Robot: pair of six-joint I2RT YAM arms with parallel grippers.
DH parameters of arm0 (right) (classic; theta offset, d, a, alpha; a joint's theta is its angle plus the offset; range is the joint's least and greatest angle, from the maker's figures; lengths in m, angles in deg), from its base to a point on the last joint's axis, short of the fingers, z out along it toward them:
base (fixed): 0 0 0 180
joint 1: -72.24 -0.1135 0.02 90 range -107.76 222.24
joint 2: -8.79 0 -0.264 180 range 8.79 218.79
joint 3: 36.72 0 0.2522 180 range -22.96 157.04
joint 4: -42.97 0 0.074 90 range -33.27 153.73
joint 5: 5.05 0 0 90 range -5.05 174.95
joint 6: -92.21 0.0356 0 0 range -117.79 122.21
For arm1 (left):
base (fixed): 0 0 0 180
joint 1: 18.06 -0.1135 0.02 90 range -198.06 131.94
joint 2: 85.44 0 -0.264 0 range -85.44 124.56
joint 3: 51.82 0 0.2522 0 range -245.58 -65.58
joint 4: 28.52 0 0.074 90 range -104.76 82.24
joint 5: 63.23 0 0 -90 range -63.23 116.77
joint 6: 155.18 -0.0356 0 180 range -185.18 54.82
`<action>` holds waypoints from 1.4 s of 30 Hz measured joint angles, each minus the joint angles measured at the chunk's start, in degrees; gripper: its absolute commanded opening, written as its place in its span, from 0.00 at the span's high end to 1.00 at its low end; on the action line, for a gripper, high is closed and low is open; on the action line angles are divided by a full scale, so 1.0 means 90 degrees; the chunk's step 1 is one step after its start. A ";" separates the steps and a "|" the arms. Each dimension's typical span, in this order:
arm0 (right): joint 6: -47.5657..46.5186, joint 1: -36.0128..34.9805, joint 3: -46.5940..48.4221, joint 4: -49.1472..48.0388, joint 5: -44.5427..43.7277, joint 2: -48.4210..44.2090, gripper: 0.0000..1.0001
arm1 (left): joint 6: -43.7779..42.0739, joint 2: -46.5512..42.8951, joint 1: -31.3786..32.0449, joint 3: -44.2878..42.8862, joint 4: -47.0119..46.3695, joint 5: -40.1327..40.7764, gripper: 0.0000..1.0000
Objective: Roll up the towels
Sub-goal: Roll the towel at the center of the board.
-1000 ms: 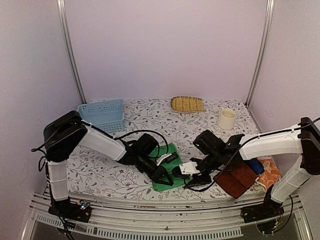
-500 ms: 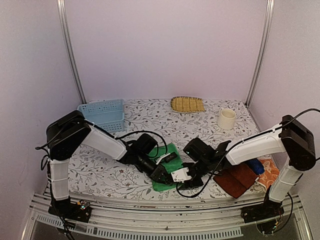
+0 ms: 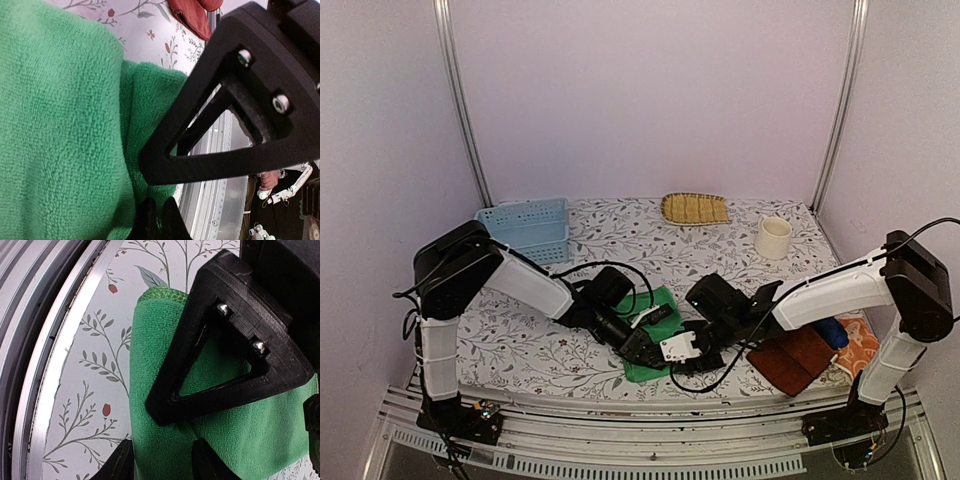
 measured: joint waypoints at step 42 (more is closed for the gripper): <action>0.0578 0.1394 0.4078 0.5578 0.5081 0.3895 0.96 | -0.1902 -0.4187 0.3422 0.2943 -0.0338 0.7582 0.63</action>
